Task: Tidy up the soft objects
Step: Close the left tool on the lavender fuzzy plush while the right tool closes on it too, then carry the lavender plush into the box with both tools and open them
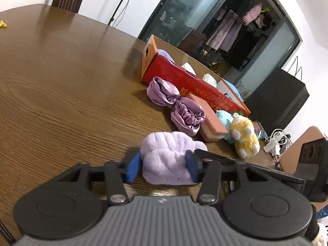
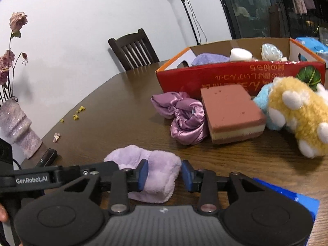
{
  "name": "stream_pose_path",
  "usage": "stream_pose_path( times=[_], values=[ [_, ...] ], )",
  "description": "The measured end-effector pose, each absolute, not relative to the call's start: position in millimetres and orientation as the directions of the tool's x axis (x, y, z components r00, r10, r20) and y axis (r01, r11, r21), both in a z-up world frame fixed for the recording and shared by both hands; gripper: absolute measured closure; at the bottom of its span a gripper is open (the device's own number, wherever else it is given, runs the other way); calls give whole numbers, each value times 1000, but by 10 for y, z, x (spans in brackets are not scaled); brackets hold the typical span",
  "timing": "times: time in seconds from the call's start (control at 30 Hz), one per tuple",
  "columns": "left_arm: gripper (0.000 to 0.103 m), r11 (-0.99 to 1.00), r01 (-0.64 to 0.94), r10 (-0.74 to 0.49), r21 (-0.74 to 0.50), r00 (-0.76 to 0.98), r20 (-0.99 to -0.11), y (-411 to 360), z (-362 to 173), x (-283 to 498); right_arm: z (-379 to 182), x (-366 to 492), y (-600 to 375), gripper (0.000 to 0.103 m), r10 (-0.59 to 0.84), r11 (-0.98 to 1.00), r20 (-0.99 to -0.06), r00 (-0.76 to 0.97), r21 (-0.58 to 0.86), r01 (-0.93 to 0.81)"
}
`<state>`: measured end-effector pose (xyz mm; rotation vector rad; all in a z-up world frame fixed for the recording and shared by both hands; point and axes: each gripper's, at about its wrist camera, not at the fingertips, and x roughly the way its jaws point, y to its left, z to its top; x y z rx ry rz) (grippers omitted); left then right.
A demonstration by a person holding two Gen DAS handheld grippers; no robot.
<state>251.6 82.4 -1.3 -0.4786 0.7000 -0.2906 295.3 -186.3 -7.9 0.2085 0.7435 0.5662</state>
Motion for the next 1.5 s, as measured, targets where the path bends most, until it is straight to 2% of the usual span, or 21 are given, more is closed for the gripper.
stream_pose_path(
  times=[0.07, 0.23, 0.4, 0.57, 0.63, 0.77, 0.9, 1.0, 1.1, 1.17, 1.23, 1.33, 1.5],
  values=[
    [68, 852, 95, -411, -515, 730, -546, 837, -15, 2524, -95, 2959, -1878, 80, 577, 817, -573, 582, 400, -416],
    [73, 859, 99, -401, -502, 739, -541, 822, 50, 2532, -90, 2946, -1907, 88, 602, 799, -545, 584, 425, -426],
    [73, 859, 193, -423, -474, 790, -444, 759, 489, 2673, 324, 2988, -2003, 89, 628, 778, -453, 633, 391, -491],
    [73, 834, 262, -478, -485, 781, -401, 693, 1005, 3547, 910, 3667, -2118, 89, 617, 787, -390, 684, 317, -529],
    [73, 849, 259, -469, -461, 771, -430, 622, 1093, 3994, 1030, 4106, -2139, 89, 618, 786, -406, 673, 337, -519],
    [73, 909, 203, -386, -365, 740, -550, 430, 975, 4697, 927, 4963, -2136, 89, 608, 794, -508, 611, 407, -452],
    [72, 950, 188, -307, -249, 708, -636, 255, 722, 4982, 581, 5461, -2063, 89, 582, 813, -615, 532, 438, -384],
    [65, 965, 178, -262, -193, 706, -658, 246, 586, 4987, 406, 5543, -1983, 89, 575, 818, -651, 497, 434, -377],
    [63, 959, 206, -285, -196, 704, -651, 278, 552, 4915, 297, 5578, -1968, 85, 585, 810, -661, 470, 453, -372],
    [48, 961, 195, -275, -194, 716, -642, 301, 603, 4875, 271, 5587, -1915, 76, 559, 827, -690, 460, 422, -372],
    [47, 966, 192, -259, -174, 734, -628, 309, 683, 4835, 332, 5529, -1889, 71, 545, 835, -692, 473, 392, -387],
    [43, 970, 192, -244, -151, 757, -606, 318, 883, 4679, 544, 5415, -1962, 61, 533, 841, -669, 518, 357, -406],
    [33, 972, 208, -232, -107, 803, -550, 325, 1252, 4308, 1069, 5042, -2259, 50, 512, 856, -606, 609, 301, -421]
  ],
)
